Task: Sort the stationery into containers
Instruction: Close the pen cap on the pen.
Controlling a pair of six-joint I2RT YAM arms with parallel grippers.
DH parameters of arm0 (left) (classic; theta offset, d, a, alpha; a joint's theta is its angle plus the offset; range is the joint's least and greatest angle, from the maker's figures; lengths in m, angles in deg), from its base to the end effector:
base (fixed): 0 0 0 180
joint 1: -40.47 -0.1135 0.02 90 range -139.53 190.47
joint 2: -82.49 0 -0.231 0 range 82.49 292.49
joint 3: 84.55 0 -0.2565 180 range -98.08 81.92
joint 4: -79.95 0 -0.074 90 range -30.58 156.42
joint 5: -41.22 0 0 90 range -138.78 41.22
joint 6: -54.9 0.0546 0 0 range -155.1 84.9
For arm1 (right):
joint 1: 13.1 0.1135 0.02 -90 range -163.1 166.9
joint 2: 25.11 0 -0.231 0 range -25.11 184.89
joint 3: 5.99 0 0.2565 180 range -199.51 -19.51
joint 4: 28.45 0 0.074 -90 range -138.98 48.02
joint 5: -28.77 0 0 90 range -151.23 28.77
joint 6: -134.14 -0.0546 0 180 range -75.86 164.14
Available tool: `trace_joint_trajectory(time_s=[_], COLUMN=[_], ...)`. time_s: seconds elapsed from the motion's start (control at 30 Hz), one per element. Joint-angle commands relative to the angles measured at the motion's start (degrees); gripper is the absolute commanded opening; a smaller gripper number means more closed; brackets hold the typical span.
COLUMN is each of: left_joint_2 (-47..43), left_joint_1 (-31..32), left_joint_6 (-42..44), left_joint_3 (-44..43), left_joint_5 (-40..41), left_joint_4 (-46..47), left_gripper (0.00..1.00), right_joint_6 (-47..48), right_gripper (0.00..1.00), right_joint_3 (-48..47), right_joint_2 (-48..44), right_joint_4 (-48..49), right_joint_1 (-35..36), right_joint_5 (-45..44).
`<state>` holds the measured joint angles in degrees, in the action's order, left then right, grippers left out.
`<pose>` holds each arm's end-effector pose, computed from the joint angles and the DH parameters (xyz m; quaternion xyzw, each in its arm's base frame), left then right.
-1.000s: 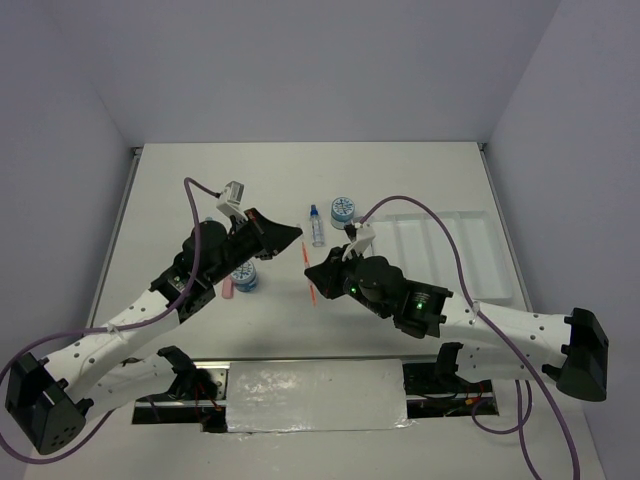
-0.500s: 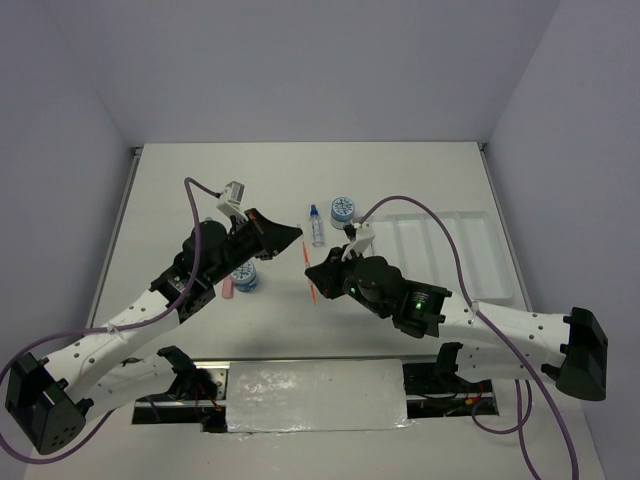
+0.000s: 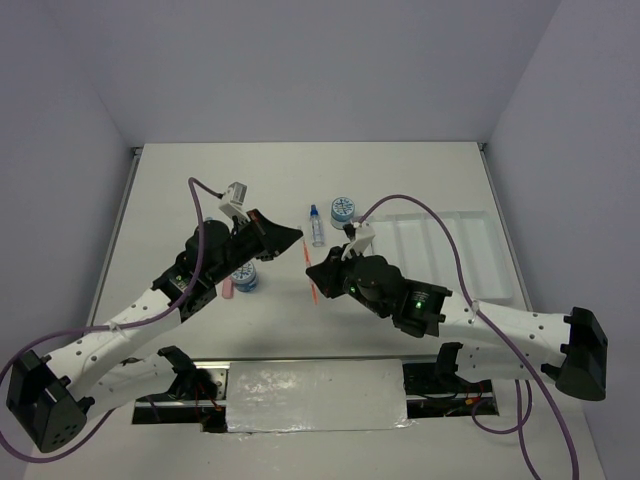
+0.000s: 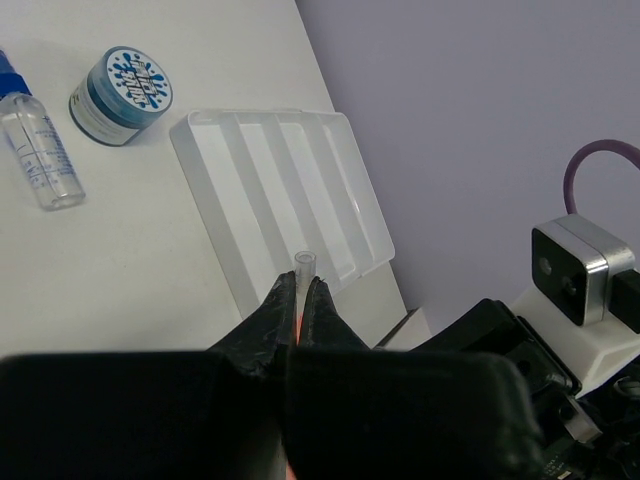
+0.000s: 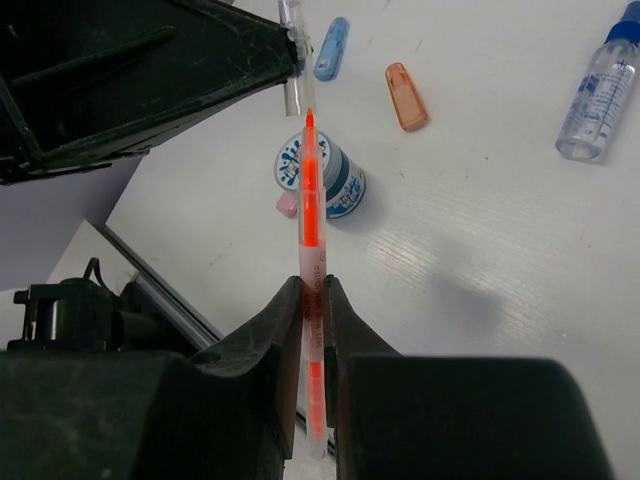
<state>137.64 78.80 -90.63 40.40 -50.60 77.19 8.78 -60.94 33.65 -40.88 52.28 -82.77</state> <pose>0.2130 -0.1706 0.2962 -0.0975 0.7179 -0.5113 0.4622 0.1332 0.2425 0.2591 -0.0952 0.7880 0.3587 0.4912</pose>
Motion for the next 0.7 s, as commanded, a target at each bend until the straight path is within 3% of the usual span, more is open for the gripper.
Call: trace_joint_trajectory(time_s=[0.0, 0.67], left_joint_2=[0.2, 0.0], left_joint_1=[0.1, 0.1], left_joint_6=[1.2, 5.0], left_joint_3=[-0.9, -0.5], left_joint_5=[-0.7, -5.1], left_joint_4=[2.4, 1.0], left_gripper=[0.0, 0.0], right_joint_6=[1.0, 4.7], right_gripper=[0.0, 0.0], right_joint_3=[-4.1, -8.5], right_joint_2=[0.6, 2.7], right_joint_4=[-0.7, -2.2], right_joint_1=[0.4, -1.8], right_joint_5=[-1.9, -2.7])
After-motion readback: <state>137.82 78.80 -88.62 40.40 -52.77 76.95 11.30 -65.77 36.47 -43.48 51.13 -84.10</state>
